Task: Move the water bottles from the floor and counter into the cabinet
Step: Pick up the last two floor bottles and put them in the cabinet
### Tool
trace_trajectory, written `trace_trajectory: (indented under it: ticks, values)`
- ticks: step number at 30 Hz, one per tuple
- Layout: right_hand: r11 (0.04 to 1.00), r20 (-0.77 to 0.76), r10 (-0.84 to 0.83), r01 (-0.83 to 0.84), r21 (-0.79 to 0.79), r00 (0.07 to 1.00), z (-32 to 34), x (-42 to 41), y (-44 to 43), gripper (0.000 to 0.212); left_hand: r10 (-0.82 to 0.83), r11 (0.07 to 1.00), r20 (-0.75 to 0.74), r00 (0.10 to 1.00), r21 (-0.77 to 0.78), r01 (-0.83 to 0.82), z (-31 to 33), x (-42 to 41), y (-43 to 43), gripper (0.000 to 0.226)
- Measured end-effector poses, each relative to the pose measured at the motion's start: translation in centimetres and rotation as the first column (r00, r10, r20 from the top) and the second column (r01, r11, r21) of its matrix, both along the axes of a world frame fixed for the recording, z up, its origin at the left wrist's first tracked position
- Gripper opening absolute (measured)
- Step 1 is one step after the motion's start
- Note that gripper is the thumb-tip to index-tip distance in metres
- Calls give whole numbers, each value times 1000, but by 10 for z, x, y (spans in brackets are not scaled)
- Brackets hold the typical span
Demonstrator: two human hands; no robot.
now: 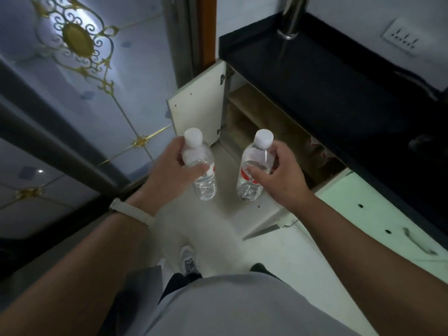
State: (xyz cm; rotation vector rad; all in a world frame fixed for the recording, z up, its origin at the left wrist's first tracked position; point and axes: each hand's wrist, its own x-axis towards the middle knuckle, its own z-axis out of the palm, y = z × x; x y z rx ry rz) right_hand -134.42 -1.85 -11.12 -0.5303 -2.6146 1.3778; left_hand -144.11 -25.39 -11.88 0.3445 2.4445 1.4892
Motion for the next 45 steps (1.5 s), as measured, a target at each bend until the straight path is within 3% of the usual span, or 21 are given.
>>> trace_trajectory:
  ticks: [10,15,23,33,40,45]
  values:
    - [949,47,-315,315,14,948,9,-16,-13,59,-253,965,40,967,75,250,1,-90,26,58]
    - [902,71,-431,432,11,899,-3,-27,4,63,-344,938,55,937,50,342,-9,-116,53,65]
    - [841,123,-533,540,-33,837,-46,-72,47,65,-459,886,116,881,-9,463,-39,-168,113,57]
    - [777,248,-583,620,-111,774,-118,-139,122,53,-528,818,160,834,-169,550,-107,-243,209,66]
    - [727,307,-634,682,-76,710,-180,-167,154,53,-553,789,234,800,-161,593,-175,-280,256,64]
    - [654,264,-718,754,-59,644,-233,-186,172,51,-583,774,238,777,-128,620,-225,-297,290,60]
